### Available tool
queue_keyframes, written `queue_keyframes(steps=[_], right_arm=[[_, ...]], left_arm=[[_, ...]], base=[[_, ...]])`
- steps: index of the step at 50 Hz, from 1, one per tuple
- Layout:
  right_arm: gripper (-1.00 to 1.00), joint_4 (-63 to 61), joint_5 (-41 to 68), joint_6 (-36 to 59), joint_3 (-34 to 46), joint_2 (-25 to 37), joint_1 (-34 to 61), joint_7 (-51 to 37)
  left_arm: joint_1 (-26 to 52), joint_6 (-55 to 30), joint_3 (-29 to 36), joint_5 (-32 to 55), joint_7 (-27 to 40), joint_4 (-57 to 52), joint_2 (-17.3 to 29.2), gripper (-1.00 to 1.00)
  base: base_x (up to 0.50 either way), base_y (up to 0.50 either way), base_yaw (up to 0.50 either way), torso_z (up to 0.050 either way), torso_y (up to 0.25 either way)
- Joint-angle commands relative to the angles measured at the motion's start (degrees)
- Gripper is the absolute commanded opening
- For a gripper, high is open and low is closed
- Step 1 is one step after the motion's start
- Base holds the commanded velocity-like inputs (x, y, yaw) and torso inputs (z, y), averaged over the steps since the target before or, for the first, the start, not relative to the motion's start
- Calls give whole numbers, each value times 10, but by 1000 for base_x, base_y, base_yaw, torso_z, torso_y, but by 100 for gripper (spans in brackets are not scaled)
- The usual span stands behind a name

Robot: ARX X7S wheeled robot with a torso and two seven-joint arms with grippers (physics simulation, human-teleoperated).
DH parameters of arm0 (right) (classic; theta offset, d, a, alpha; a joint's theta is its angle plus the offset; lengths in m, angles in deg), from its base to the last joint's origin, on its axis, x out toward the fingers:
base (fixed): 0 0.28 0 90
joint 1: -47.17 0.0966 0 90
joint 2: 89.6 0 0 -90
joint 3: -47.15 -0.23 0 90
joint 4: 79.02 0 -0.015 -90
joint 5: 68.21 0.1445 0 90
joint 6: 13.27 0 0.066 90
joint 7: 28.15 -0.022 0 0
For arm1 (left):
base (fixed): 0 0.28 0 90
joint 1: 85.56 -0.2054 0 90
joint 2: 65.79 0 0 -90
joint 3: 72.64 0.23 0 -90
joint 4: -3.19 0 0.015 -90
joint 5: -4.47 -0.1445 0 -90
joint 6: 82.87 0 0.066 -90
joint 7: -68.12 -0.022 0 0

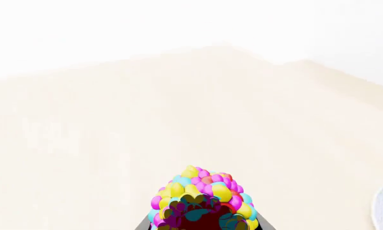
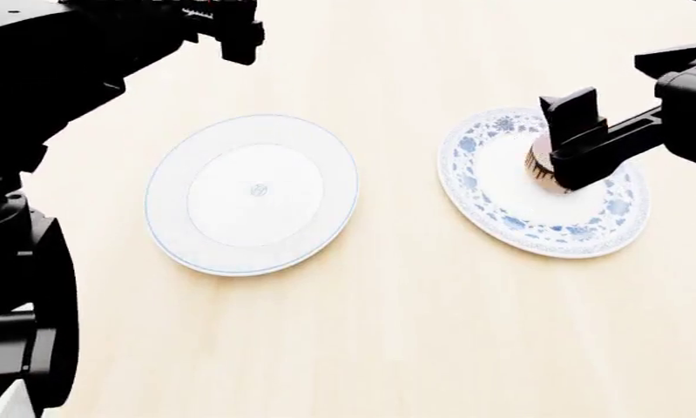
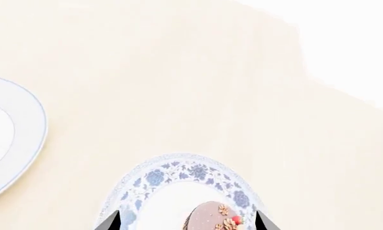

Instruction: Move the dessert items from the plate to the tray.

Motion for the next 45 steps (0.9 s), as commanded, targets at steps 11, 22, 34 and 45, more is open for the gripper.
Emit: queue_keyframes(steps=[11, 22, 34, 45], right_arm=[[100, 69, 1, -54, -6, 23, -95, 77], [100, 90, -43, -42, -3, 43, -91, 109], [100, 144, -115, -38, 6, 30, -46, 180], [100, 205, -217, -68, 40, 7, -40, 274]], left_arm=[[8, 35, -49, -19, 60, 19, -44, -100], [-9, 38, -44, -15, 61, 1, -41, -100], [-11, 33, -38, -10, 59, -3, -38, -100], [-10, 27, -41, -4, 59, -8, -34, -100]], base=[[0, 0, 0, 0, 0], [0, 0, 0, 0, 0], [0, 0, 0, 0, 0], [0, 0, 0, 0, 0]])
